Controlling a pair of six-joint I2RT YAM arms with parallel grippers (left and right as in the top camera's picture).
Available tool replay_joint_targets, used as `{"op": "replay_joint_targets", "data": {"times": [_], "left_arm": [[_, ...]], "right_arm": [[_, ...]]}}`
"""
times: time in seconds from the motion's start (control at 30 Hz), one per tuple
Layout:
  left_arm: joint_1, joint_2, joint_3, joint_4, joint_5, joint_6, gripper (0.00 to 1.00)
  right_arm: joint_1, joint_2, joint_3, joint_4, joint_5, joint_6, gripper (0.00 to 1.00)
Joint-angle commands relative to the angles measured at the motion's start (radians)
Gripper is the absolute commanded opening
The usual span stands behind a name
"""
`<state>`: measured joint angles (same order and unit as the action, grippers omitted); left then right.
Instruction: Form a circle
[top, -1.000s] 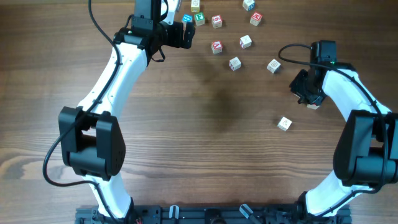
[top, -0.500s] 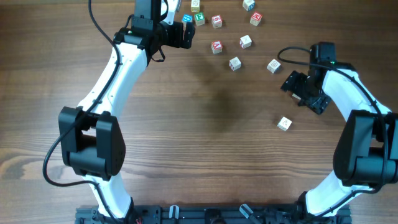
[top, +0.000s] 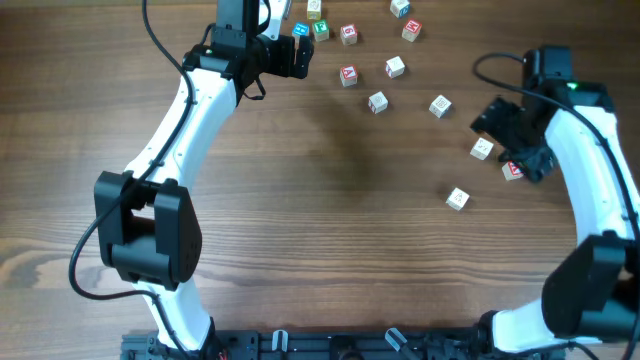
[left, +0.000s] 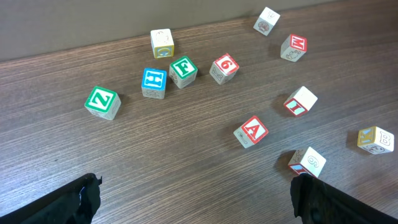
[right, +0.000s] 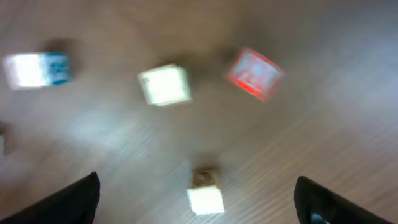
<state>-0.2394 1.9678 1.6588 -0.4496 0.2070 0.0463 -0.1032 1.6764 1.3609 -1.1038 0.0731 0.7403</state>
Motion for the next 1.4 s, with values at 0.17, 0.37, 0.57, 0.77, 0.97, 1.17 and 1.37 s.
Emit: {"op": "replay_joint_targets", "data": {"times": [0.17, 0.37, 0.57, 0.77, 0.97, 1.17, 1.37], "left_arm": [[0.004, 0.009, -0.005, -0.027, -0.003, -0.002, 1.0], [0.004, 0.009, -0.005, -0.027, -0.003, -0.002, 1.0], [0.004, 0.009, -0.005, -0.026, -0.003, -0.002, 1.0], [0.004, 0.009, -0.005, -0.027, -0.002, -0.002, 1.0], [0.004, 0.009, -0.005, -0.027, -0.003, -0.002, 1.0], [0.004, 0.009, -0.005, -0.027, -0.003, -0.002, 1.0], [0.004, 0.009, -0.005, -0.029, -0.003, -0.002, 1.0]], "right_arm": [[-0.042, 0.006, -0.073, 0.013, 0.099, 0.602, 1.0], [-0.089, 0.036, -0.104, 0.119, 0.09, 0.571, 0.99], [-0.169, 0.091, -0.104, 0.179, 0.008, 0.383, 0.96], [-0.198, 0.158, -0.105, 0.222, -0.076, 0.28, 0.89], [-0.198, 0.223, -0.105, 0.251, -0.109, 0.28, 0.82], [-0.198, 0.248, -0.105, 0.266, -0.105, 0.28, 0.7], [-0.198, 0.248, -0.105, 0.27, -0.074, 0.28, 0.59]]}}
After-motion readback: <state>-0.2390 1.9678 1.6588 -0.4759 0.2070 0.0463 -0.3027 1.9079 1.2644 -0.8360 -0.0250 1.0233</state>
